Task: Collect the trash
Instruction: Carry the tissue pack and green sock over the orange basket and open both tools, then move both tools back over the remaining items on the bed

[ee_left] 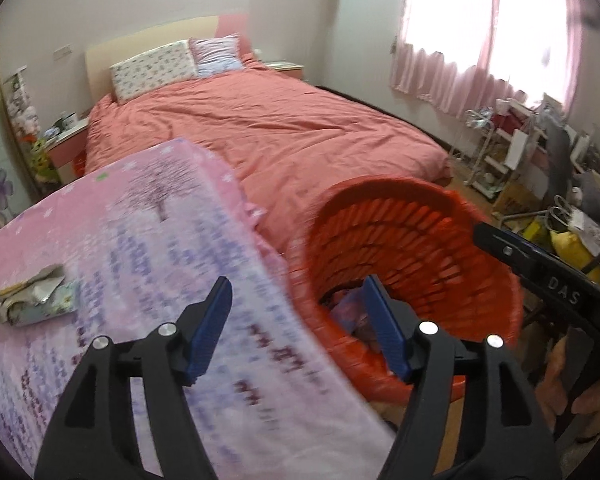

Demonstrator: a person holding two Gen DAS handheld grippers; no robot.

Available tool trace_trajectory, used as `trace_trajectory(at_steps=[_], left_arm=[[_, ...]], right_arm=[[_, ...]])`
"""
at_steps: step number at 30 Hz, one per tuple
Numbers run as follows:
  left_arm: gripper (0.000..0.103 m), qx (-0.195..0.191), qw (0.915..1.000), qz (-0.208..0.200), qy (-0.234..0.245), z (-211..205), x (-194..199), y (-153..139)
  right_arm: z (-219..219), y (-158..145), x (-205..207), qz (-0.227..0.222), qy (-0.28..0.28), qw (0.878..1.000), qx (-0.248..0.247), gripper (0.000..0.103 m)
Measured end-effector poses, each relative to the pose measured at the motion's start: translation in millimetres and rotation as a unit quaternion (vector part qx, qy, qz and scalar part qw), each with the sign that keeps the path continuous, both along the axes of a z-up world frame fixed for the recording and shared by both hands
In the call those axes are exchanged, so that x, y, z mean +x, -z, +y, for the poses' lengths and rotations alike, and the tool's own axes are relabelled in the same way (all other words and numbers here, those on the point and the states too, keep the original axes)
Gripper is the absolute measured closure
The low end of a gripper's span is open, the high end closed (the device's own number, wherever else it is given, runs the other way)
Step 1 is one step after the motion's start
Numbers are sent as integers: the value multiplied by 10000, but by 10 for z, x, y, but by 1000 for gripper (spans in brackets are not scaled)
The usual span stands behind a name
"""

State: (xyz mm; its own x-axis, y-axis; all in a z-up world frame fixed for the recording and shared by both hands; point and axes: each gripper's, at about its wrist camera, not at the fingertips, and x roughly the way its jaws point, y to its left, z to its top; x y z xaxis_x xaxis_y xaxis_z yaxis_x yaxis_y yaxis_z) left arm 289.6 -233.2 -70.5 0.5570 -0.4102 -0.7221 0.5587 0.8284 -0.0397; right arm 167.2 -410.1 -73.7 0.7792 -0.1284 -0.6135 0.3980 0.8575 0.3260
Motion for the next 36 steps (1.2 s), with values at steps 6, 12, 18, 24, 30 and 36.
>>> trace_trajectory(at_steps=[6, 12, 18, 24, 30, 36], left_arm=[[30, 345, 9979, -236, -502, 549, 127, 33], [29, 502, 9884, -272, -1408, 1373, 401, 19], [29, 591, 9685, -389, -2389, 2166, 727, -79], [29, 745, 9539, -289, -2894, 2593, 1312, -140], [36, 1126, 9490, 78, -2943, 2740, 1638, 81], [41, 902, 9596, 222, -2655, 2830, 1388, 146]], right_arm=[[262, -38, 9, 122, -240, 9994, -211, 47], [630, -52, 91, 200, -679, 9969, -347, 47], [1040, -64, 192, 279, -1114, 9920, -515, 47], [1258, -63, 304, 348, -1288, 9895, -555, 47], [1462, -64, 382, 416, -1453, 9864, -645, 47], [1673, -28, 422, 478, -1664, 9824, -695, 47]])
